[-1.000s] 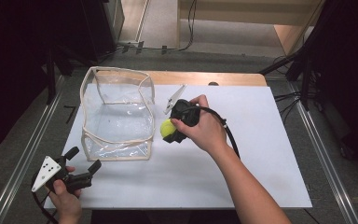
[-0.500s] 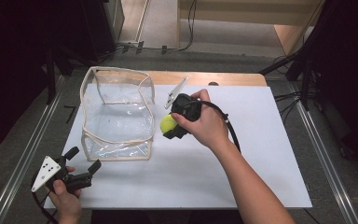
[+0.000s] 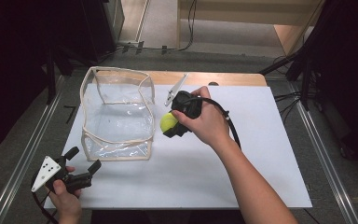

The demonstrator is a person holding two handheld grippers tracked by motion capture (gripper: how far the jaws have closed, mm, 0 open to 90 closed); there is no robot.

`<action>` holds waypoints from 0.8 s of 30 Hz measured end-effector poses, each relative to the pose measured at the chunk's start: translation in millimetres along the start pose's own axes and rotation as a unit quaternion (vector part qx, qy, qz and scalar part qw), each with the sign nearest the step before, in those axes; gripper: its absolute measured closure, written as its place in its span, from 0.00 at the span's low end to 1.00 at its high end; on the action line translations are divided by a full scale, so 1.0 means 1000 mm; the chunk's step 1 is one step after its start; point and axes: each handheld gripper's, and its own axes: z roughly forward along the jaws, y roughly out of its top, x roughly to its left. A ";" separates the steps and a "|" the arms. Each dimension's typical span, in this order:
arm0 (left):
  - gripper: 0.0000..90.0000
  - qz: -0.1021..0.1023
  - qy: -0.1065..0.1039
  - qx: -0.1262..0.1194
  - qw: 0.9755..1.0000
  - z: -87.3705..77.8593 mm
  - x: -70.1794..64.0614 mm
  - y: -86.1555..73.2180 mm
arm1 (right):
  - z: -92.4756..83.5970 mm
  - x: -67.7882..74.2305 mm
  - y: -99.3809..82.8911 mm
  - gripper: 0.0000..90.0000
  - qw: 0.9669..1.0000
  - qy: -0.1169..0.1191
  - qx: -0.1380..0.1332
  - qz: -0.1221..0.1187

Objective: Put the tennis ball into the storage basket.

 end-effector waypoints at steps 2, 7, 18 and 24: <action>0.00 0.000 0.001 0.000 1.000 0.000 0.000 0.000 | -0.001 0.000 0.001 0.25 1.000 0.000 0.000 0.003; 0.00 0.000 0.000 0.000 1.000 0.000 0.000 0.000 | -0.006 0.000 0.006 0.25 1.000 -0.001 0.003 -0.001; 0.00 0.000 0.000 0.000 1.000 0.000 0.000 0.000 | -0.014 0.002 0.015 0.25 1.000 0.000 0.000 -0.010; 0.00 -0.001 -0.001 0.000 1.000 0.000 0.000 0.000 | -0.018 0.003 0.021 0.25 1.000 -0.003 -0.003 -0.020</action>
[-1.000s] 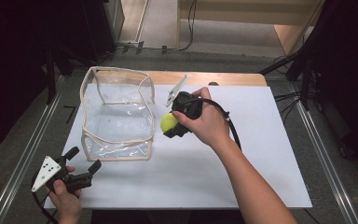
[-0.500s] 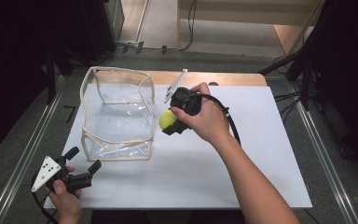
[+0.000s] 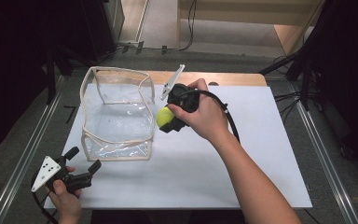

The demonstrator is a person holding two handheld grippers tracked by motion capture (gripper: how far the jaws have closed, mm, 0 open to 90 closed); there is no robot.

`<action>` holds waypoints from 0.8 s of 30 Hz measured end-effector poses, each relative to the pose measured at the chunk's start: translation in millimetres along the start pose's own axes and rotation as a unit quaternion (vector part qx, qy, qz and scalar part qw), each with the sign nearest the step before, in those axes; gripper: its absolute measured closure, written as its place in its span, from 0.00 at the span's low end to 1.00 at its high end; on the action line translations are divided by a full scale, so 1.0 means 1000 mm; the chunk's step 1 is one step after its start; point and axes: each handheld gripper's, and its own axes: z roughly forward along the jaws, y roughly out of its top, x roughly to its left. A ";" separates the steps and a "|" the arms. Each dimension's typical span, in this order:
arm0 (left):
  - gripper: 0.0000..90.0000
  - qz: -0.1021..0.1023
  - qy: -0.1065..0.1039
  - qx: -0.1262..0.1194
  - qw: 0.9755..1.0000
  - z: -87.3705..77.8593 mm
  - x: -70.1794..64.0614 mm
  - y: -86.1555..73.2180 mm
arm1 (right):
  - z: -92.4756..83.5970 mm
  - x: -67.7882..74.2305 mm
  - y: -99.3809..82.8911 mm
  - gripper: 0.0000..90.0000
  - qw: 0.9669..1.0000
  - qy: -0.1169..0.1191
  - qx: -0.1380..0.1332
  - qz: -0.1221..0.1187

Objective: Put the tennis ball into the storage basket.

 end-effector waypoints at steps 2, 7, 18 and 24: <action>0.00 0.000 0.000 0.000 1.000 0.000 0.000 0.000 | -0.002 0.001 0.002 0.25 1.000 -0.001 0.000 0.001; 0.00 -0.001 -0.001 -0.001 1.000 0.000 0.000 0.000 | -0.004 0.002 0.008 0.25 1.000 -0.001 -0.001 -0.005; 0.00 0.000 -0.002 0.000 1.000 0.000 0.001 0.000 | -0.011 0.004 0.022 0.25 1.000 0.003 -0.011 -0.016; 0.00 -0.001 -0.003 -0.001 1.000 0.000 0.000 0.000 | -0.009 0.006 0.028 0.25 1.000 0.005 -0.007 -0.020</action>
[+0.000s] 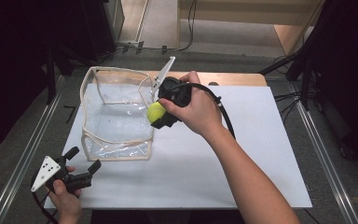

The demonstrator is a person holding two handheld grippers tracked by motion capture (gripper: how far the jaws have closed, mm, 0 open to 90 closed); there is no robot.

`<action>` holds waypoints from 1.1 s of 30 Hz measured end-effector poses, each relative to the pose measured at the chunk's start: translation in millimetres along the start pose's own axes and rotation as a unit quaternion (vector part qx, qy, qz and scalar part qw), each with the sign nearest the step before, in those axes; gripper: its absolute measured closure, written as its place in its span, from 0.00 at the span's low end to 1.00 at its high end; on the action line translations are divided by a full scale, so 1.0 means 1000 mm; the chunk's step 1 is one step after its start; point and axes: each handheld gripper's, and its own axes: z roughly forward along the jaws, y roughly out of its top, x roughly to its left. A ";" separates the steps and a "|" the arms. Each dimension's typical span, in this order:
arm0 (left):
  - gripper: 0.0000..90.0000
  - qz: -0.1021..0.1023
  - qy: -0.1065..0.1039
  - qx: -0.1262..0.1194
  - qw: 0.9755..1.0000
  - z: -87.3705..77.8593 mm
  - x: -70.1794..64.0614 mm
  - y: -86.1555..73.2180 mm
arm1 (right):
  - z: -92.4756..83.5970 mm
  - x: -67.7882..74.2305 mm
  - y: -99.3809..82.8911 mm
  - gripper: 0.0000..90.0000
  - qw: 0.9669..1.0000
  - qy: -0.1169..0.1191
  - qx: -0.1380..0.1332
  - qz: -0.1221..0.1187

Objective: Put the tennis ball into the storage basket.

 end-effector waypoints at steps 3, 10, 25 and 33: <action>0.00 0.000 0.000 0.000 1.000 0.000 0.000 0.000 | 0.003 0.000 0.003 0.25 1.000 0.001 0.001 0.000; 0.00 -0.001 -0.001 -0.001 1.000 0.000 0.000 0.000 | 0.011 0.000 0.011 0.25 1.000 0.009 0.002 -0.007; 0.00 -0.003 -0.001 -0.001 1.000 0.000 0.000 0.000 | 0.026 -0.001 0.027 0.25 1.000 0.017 0.011 -0.014; 0.00 -0.003 -0.002 -0.001 1.000 0.000 0.001 0.000 | 0.036 -0.003 0.035 0.25 0.999 0.021 0.020 -0.016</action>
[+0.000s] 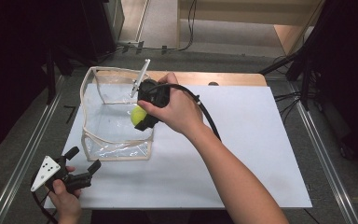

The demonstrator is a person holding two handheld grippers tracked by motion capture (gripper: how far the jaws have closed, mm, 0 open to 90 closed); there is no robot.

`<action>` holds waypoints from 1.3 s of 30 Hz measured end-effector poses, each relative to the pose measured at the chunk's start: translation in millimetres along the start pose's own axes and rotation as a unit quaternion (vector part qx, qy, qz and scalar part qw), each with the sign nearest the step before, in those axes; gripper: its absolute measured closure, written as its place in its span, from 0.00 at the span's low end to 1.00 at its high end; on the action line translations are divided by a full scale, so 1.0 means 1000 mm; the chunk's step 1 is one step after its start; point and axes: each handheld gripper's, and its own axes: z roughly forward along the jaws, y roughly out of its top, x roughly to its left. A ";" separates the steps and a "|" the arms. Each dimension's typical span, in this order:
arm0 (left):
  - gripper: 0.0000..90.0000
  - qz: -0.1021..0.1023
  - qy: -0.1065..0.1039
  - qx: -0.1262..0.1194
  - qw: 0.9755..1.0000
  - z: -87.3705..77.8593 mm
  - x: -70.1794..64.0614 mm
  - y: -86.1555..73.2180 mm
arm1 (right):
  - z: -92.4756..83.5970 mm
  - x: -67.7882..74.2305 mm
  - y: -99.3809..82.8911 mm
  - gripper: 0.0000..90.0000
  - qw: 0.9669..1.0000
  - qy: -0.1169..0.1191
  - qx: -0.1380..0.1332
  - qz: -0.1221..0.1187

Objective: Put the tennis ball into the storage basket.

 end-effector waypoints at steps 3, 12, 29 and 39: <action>0.00 -0.001 -0.001 -0.001 1.000 0.000 0.000 0.000 | 0.004 0.000 0.004 0.25 1.000 0.002 0.003 -0.002; 0.00 -0.001 -0.001 0.000 1.000 0.000 0.001 0.000 | 0.017 -0.001 0.017 0.25 1.000 0.005 0.007 -0.016; 0.00 -0.005 -0.002 -0.001 1.000 0.000 0.001 0.000 | 0.012 0.004 0.025 0.07 0.999 -0.026 -0.034 -0.001; 0.00 -0.003 -0.002 0.000 1.000 0.000 0.001 0.000 | -0.002 0.009 0.013 0.00 0.999 -0.038 -0.036 0.006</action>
